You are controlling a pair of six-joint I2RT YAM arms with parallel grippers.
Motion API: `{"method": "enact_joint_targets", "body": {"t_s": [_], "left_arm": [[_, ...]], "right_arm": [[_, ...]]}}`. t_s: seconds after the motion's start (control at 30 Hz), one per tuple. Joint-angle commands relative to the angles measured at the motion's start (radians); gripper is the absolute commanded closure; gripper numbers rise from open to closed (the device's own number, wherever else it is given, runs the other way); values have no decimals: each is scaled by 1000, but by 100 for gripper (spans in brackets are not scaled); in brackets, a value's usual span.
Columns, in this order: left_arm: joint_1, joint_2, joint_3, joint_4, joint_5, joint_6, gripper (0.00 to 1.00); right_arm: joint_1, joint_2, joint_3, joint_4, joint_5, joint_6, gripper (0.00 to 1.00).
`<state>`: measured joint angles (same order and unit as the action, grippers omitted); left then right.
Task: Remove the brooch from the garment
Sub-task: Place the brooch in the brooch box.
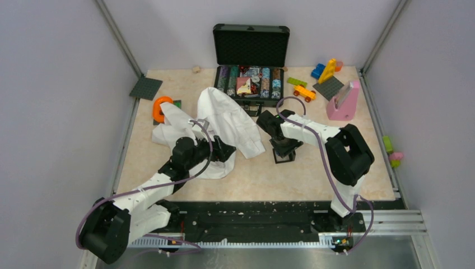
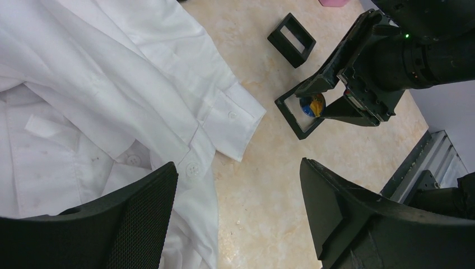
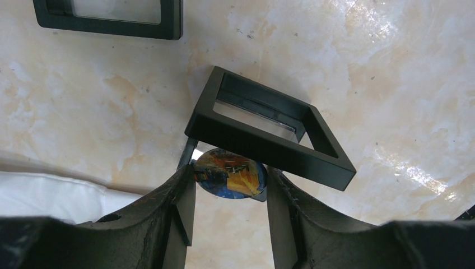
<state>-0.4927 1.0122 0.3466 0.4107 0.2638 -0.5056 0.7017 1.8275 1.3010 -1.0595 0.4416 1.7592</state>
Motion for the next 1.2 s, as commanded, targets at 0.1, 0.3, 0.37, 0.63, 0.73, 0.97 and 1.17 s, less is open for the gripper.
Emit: {"method": "enact_joint_targets", "body": {"t_s": [0.1,0.3,0.37,0.63,0.73,0.97,1.17], "left_arm": [[-1,-8,-3,49,9,9,17],[0,-11,-4,47,13,9,17],[-1,-11,-4,46,14,9,17],[-1,-13,-3,47,21,7,17],[0,-15,-3,45,22,8,17],[-1,-20,-4,45,29,9,19],[0,-17,-2,48,39,10,21]], "right_arm": [[-10,14,-9,17,-9,12,100],[-19,37,-5,5,-9,16,100],[-21,41,-9,10,-11,13,100],[-21,49,-4,-9,-24,26,100],[-21,49,-2,-18,-29,29,100],[-21,43,5,-28,-20,25,100],[-21,36,17,-39,-8,18,100]]}}
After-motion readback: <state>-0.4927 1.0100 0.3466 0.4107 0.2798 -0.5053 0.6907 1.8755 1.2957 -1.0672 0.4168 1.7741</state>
